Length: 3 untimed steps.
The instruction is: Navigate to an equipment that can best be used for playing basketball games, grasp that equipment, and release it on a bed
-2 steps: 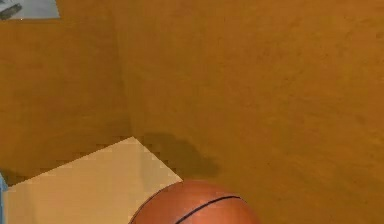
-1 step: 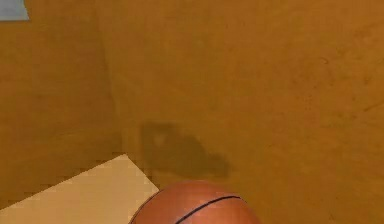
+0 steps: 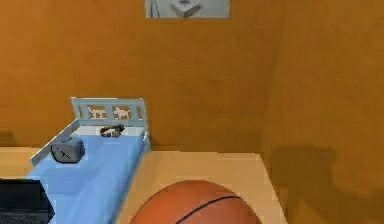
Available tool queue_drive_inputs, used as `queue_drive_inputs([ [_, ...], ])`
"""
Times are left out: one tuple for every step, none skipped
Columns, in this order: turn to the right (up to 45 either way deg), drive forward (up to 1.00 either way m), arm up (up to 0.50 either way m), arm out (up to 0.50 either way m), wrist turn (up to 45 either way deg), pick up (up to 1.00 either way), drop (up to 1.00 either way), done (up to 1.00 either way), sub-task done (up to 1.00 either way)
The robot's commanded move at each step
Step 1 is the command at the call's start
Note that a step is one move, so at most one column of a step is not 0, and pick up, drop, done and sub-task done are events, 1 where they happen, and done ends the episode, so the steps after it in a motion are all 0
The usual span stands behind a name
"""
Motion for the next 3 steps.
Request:
queue_drive_inputs([
  [0.0, 1.00, 0.00, 0.00, 0.0, 0.00, 0.00, 0.00, 0.00],
  [-9.0, 0.00, 0.00, 0.00, 0.0, 0.00, 0.00, 0.00, 0.00],
  [0.0, 0.10, 0.00, 0.00, 0.0, 0.00, 0.00, 0.00, 0.00],
])
